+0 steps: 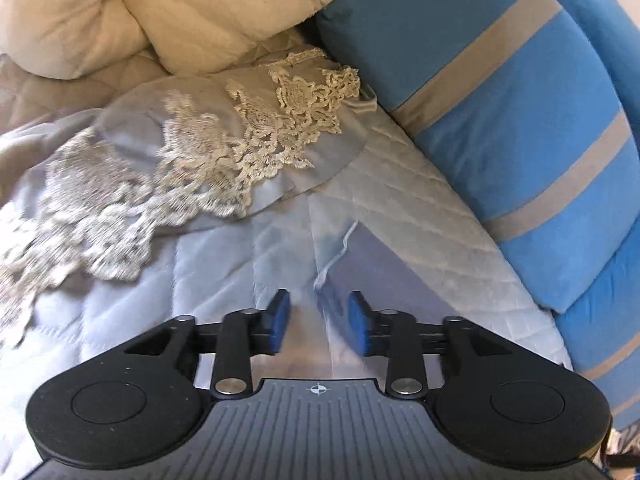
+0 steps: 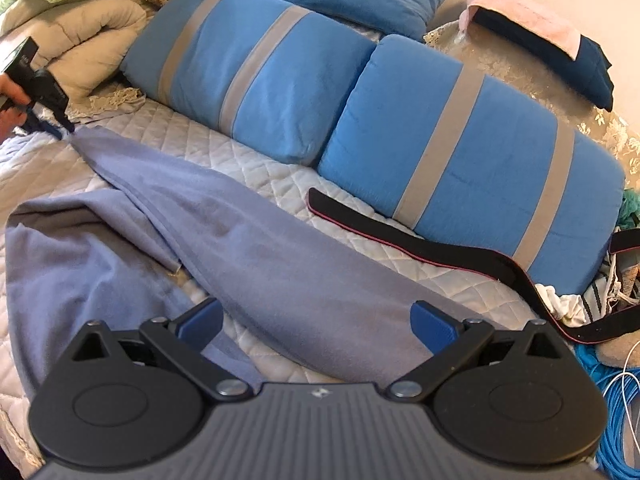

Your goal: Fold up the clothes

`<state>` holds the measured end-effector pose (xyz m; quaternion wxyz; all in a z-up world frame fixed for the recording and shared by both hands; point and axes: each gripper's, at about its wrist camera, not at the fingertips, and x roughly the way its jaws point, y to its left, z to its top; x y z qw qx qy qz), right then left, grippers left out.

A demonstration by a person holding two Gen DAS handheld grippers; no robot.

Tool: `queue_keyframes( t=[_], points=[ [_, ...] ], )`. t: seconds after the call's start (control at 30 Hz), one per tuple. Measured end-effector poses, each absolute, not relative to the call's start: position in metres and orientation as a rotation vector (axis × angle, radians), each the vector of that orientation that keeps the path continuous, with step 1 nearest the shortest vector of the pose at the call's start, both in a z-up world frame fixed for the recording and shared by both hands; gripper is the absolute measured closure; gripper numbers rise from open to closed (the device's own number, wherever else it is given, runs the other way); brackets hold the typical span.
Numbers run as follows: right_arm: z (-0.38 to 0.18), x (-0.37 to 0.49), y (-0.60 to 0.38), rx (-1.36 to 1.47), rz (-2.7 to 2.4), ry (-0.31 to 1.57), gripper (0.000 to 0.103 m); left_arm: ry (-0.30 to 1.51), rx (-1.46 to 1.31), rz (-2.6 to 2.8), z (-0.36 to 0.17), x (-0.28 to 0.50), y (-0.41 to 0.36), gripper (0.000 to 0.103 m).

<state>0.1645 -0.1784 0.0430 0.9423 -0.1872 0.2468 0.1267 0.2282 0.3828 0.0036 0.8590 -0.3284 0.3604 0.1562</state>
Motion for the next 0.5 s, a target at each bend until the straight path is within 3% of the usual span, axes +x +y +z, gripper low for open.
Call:
queue_keyframes(
  t=[0.07, 0.3, 0.5],
  points=[
    [0.044, 0.164, -0.179, -0.370, 0.257, 0.506, 0.000, 0.768, -0.633, 0.318, 0.010, 0.219, 0.365, 0.061],
    [0.045, 0.165, -0.177, -0.357, 0.236, 0.508, 0.000, 0.874, -0.367, -0.062, 0.031, 0.202, 0.246, 0.060],
    [0.038, 0.169, -0.176, -0.372, 0.213, 0.540, 0.000, 0.757, 0.205, -0.301, 0.046, 0.177, 0.117, 0.045]
  ],
)
